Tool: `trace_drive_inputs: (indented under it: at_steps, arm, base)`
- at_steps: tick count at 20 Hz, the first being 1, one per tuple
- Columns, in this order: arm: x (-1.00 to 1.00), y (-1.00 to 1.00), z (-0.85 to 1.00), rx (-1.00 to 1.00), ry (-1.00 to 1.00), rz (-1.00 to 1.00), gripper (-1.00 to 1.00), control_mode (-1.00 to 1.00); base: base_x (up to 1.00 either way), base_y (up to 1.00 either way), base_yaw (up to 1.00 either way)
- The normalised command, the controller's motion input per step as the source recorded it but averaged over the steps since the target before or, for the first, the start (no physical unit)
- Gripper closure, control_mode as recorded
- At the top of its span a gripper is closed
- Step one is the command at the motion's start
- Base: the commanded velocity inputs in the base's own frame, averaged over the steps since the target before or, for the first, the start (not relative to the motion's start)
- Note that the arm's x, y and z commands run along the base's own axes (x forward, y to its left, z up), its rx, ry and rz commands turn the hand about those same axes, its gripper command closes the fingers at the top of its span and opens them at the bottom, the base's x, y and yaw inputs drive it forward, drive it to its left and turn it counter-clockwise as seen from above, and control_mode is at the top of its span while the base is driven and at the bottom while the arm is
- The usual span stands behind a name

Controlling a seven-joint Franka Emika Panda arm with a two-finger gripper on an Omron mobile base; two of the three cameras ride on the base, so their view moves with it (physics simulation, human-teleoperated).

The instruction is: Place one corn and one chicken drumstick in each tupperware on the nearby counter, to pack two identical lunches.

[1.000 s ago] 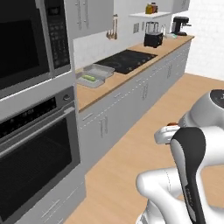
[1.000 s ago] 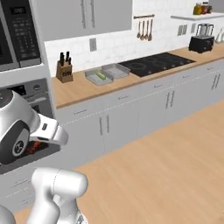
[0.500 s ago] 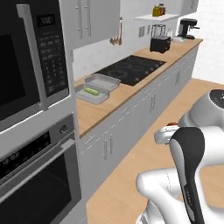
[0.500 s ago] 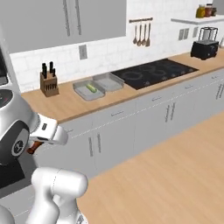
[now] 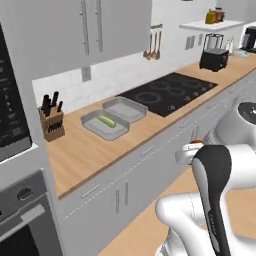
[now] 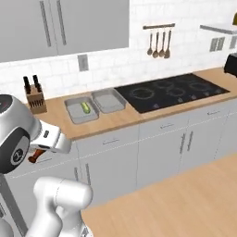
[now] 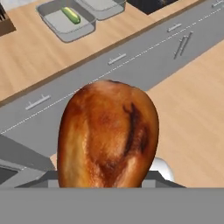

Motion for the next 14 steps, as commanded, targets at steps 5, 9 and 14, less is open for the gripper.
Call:
trace_drive_inputs:
  at_steps: [5,9,14]
  arm:
    - [0.0,0.0,0.0,0.0,0.0,0.0,1.0,1.0]
    - [0.0,0.0,0.0,0.0,0.0,0.0,1.0,1.0]
    - [0.0,0.0,0.0,0.0,0.0,0.0,1.0,1.0]
  base:
    - [1.0,-0.41,0.53]
    - [0.96,-0.26,0.59]
    - [0.5,-0.32,0.61]
